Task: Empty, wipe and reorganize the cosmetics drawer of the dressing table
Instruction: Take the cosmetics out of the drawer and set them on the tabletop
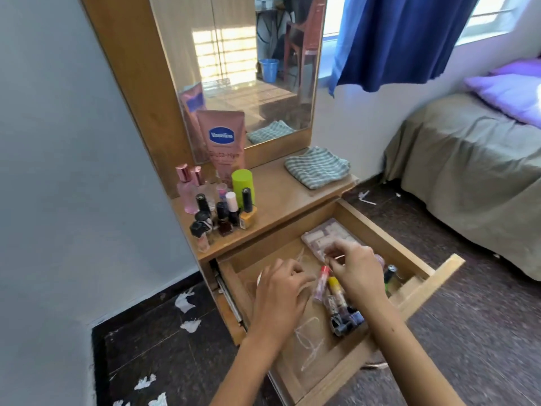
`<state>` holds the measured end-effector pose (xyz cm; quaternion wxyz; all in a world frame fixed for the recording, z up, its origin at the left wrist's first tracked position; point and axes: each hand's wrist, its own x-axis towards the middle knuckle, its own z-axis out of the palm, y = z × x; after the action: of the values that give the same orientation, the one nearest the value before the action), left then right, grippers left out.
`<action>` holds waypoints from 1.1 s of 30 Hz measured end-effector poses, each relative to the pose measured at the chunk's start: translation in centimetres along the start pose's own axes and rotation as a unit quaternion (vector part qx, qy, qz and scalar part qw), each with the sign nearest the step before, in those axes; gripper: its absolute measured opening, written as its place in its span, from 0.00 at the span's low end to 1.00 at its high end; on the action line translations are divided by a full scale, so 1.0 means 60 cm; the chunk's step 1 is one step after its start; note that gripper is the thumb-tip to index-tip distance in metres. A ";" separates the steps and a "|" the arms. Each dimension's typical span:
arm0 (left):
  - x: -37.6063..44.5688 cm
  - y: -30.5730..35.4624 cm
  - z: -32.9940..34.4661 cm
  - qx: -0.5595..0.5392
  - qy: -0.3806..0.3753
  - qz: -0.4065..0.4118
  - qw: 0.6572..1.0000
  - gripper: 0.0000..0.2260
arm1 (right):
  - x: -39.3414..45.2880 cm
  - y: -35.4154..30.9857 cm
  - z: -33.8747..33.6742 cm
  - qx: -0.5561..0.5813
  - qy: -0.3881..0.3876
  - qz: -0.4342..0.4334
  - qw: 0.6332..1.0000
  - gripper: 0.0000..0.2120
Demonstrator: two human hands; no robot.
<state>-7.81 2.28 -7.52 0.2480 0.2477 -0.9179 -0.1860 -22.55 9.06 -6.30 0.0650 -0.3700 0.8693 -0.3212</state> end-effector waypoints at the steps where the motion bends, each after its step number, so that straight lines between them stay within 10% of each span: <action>1: 0.012 0.006 0.013 0.015 -0.020 -0.011 1.000 0.06 | -0.002 0.004 -0.002 -0.003 0.008 0.007 1.000 0.08; 14: 0.065 0.032 0.072 0.075 -0.081 -0.154 0.982 0.10 | 0.013 0.005 0.009 0.054 -0.017 0.028 0.998 0.10; 26: -0.008 0.010 -0.091 -0.088 0.136 -0.205 0.965 0.08 | -0.029 -0.066 0.028 0.048 -0.016 -0.307 0.950 0.06; 33: -0.048 -0.018 -0.083 0.059 0.180 -0.155 0.969 0.14 | -0.015 -0.139 0.048 0.336 -0.050 -0.155 0.928 0.08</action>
<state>-2.55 1.87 -5.06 0.3624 0.4309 -0.8177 -0.1196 -15.87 3.88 -3.61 0.1784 -0.4724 0.6379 -0.5815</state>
